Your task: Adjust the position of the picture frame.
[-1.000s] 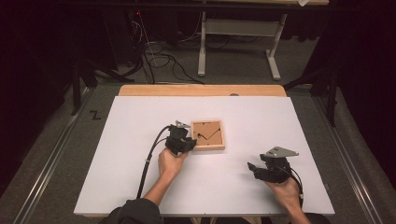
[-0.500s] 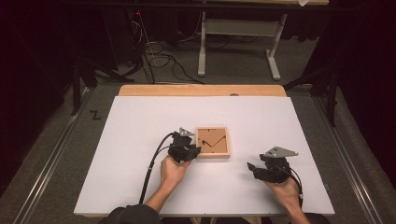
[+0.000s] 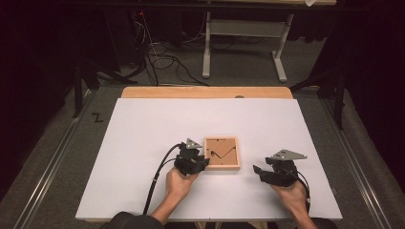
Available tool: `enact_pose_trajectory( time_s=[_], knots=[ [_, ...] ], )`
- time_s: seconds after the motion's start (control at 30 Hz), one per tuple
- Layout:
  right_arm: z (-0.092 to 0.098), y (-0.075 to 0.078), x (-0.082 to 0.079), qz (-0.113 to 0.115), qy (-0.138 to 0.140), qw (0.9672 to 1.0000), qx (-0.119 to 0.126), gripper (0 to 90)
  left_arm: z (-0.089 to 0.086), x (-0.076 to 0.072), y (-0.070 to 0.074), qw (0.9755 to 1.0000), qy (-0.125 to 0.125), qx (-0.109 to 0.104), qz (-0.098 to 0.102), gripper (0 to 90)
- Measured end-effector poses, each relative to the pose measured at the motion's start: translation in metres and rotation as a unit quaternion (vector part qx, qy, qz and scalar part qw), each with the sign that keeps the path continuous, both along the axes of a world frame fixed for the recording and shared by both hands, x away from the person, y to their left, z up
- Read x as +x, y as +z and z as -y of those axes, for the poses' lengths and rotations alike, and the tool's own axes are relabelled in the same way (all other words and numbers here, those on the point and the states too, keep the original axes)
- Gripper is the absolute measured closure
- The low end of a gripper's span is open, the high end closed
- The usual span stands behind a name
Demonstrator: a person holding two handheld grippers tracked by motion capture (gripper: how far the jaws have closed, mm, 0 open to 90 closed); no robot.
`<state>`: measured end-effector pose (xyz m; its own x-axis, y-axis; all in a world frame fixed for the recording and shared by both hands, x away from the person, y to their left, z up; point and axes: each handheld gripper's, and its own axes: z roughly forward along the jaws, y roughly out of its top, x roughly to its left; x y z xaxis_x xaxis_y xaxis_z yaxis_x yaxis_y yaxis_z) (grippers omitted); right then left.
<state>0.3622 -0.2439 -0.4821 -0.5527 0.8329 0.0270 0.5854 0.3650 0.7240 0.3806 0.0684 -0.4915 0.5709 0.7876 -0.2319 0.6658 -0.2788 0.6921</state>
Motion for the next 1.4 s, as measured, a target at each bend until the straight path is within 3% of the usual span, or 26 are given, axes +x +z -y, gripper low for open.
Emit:
enact_pose_trajectory(
  time_s=[0.4,0.83,1.4],
  knots=[
    [-0.006,0.006,-0.001,0.011,0.007,0.9999,0.005,40.1,0.005,-0.01,-0.002,0.9998,-0.015,-0.006,0.008,71.2],
    [-0.018,0.007,0.007,0.002,0.024,0.9997,-0.006,40.8,0.009,-0.014,-0.001,0.9995,-0.031,0.0,0.01,71.1],
    [-0.019,0.01,0.01,0.0,0.03,0.9995,0.0,49.3,0.019,-0.026,0.0,0.998,-0.062,0.003,0.012,70.9]
  ],
)
